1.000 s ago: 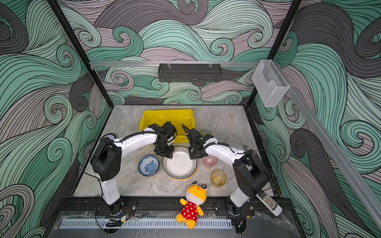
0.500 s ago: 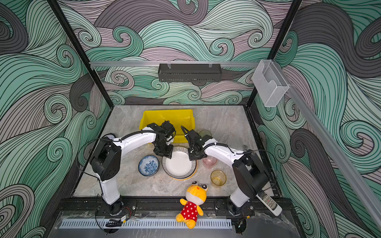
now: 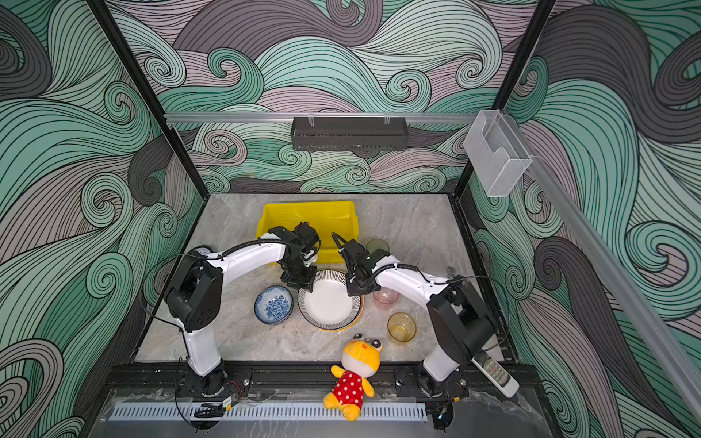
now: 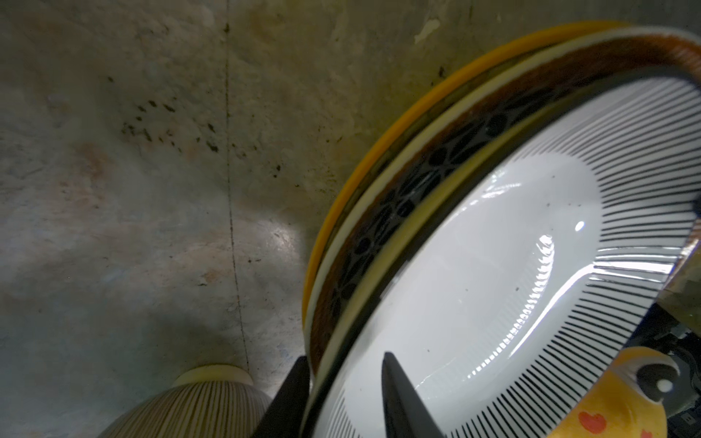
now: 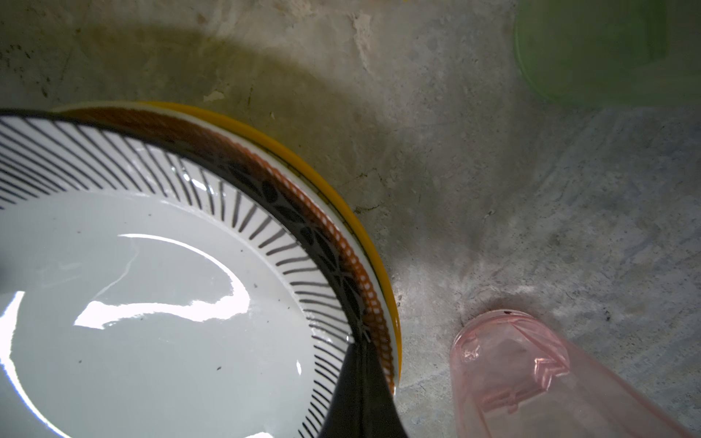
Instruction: Place the mixed dishes into the plastic bin
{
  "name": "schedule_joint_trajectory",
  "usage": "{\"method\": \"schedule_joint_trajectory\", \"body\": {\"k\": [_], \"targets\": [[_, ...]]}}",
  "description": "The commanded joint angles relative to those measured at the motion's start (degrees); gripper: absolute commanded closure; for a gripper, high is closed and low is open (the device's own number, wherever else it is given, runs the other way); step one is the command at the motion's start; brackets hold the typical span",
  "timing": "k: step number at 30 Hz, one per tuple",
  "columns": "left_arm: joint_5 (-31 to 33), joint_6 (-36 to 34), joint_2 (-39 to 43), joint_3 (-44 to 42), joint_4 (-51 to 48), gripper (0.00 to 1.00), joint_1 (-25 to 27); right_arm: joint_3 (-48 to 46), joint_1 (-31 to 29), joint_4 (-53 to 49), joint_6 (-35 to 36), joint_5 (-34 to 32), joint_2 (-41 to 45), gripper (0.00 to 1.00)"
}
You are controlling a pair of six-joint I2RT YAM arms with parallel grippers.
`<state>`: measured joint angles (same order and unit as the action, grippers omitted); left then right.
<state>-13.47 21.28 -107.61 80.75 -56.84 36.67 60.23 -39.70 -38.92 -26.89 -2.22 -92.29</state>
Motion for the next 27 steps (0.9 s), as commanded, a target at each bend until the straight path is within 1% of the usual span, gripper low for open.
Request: {"method": "schedule_joint_trajectory", "body": {"k": [1, 5, 7, 8, 9, 10, 15, 20, 27], "targets": [[-1.91, 0.52, -1.26, -0.07, 0.15, 0.69, -0.1, -1.87, -0.9, -2.03, -1.52, 1.1, -0.4, 0.96], [-1.73, 0.57, -1.21, -0.02, 0.1, 0.75, -0.43, -1.79, -0.97, -2.14, -1.58, 1.13, -0.28, 0.96], [-1.6, 0.56, -1.39, 0.02, -0.13, 0.75, -0.54, -1.74, -0.99, -2.18, -1.6, 1.21, -0.21, 0.96], [-1.4, 0.69, -1.42, 0.02, -0.3, 0.78, -0.62, -1.7, -1.06, -2.08, -1.62, 1.21, -0.19, 0.96], [-1.0, 0.86, -1.3, -0.04, -0.36, 0.85, -0.61, -1.64, -1.06, -2.17, -1.65, 1.25, -0.17, 0.96], [-0.79, 0.9, -1.13, -0.07, -0.34, 0.88, -0.63, -1.52, -1.08, -2.16, -1.61, 1.36, -0.17, 0.96], [0.11, 1.24, -0.67, -0.07, -0.34, 0.92, -1.05, -1.0, -1.16, -2.23, -1.59, 1.53, 0.27, 0.96], [0.2, 1.05, -0.11, 0.02, -0.71, 1.0, -1.75, -0.32, -1.25, -2.72, -1.56, 1.47, 1.18, 0.95], [1.24, 0.43, 1.52, 0.28, -1.39, 1.0, -2.33, 0.94, -1.34, -2.83, -1.53, 0.82, 3.61, 0.93]]}}
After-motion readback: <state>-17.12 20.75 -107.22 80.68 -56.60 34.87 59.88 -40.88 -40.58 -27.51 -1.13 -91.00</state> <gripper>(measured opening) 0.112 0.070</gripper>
